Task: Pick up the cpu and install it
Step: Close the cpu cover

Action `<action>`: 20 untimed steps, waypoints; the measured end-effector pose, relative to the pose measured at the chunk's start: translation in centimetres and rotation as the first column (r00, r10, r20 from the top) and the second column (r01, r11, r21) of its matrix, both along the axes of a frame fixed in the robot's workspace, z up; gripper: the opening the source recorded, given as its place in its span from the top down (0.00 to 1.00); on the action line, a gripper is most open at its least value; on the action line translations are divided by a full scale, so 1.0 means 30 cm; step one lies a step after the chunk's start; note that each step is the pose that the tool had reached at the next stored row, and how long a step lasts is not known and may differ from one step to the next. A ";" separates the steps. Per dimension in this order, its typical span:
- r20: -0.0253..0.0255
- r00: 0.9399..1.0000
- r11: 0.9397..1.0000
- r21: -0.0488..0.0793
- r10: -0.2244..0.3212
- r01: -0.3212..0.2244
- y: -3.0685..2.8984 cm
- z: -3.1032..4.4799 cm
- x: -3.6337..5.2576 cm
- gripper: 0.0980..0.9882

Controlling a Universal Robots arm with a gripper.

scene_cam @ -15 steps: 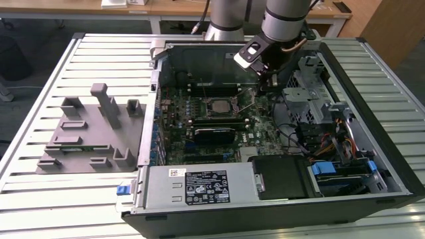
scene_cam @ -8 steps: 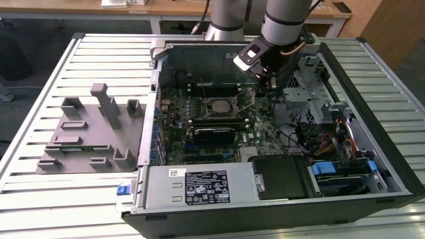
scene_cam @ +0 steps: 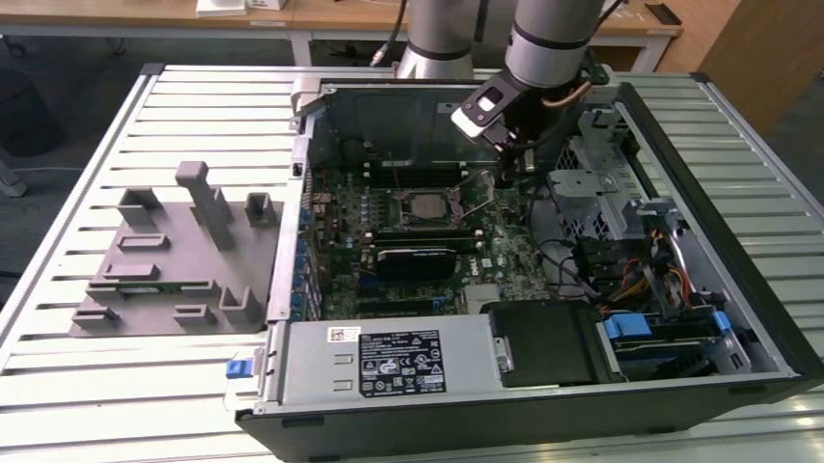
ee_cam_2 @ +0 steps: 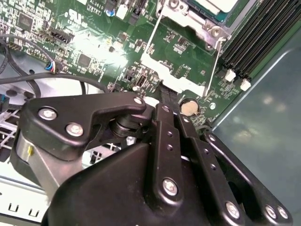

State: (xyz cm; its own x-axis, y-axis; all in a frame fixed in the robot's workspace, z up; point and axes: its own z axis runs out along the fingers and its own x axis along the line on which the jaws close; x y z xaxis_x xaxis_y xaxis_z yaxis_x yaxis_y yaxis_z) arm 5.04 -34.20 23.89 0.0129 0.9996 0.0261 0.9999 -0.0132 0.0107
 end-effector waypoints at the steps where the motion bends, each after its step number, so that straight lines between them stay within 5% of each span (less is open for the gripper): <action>1: 0.000 1.000 1.000 0.000 0.000 0.000 0.000 0.000 -0.004 0.99; 20: 0.000 1.000 1.000 0.000 -0.001 0.001 0.009 0.000 -0.122 0.99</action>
